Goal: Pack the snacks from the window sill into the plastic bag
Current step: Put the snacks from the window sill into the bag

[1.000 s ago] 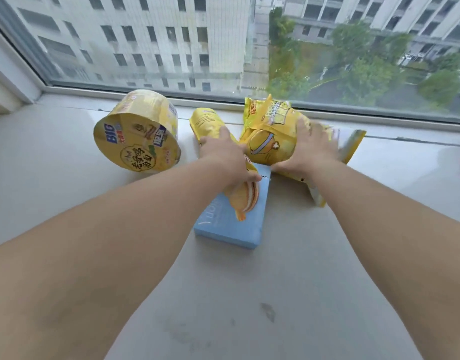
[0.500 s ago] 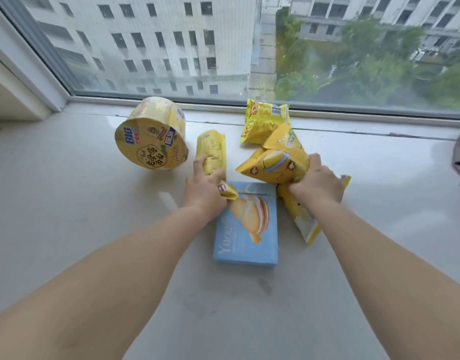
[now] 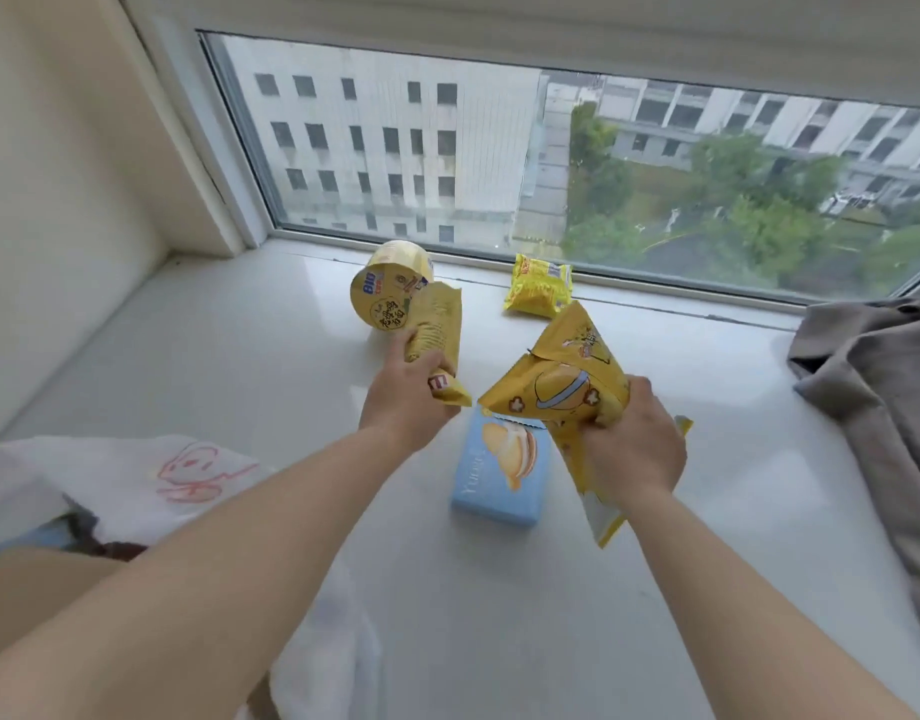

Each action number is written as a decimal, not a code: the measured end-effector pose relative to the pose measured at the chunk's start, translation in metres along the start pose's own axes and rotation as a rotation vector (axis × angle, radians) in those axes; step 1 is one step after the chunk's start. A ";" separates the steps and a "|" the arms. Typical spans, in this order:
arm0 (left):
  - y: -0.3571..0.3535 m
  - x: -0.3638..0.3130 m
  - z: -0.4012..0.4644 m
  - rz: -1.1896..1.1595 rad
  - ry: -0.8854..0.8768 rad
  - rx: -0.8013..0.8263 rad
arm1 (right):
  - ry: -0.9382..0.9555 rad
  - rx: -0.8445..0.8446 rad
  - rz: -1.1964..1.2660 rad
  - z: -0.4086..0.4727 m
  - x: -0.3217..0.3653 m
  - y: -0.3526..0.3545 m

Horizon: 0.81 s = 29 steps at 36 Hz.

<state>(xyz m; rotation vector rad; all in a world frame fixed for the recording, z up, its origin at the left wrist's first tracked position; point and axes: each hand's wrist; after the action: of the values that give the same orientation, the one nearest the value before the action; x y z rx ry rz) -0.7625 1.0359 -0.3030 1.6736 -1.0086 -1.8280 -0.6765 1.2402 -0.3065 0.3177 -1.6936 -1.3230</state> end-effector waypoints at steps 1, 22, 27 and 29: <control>0.013 -0.004 -0.013 -0.032 -0.012 -0.028 | 0.015 0.004 0.016 -0.011 0.008 0.008; 0.242 0.150 -0.294 -0.145 -0.117 -0.505 | 0.344 0.166 0.132 -0.244 0.178 0.066; 0.274 0.200 -0.327 -0.236 -0.175 -0.447 | 0.376 0.163 0.100 -0.274 0.211 0.054; 0.282 0.217 -0.335 -0.236 -0.206 -0.366 | 0.396 0.174 0.089 -0.282 0.223 0.050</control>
<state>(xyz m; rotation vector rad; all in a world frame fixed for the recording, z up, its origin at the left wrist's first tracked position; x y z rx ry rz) -0.5070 0.6275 -0.2216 1.4500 -0.5203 -2.2156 -0.5582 0.9320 -0.1556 0.5604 -1.4678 -0.9733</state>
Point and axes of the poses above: each hand's wrist, its own z-axis towards the middle knuckle, its own y-axis out of the back of the hand, x = y × z, and after that the axes turned 2 degrees about -z, right-handed
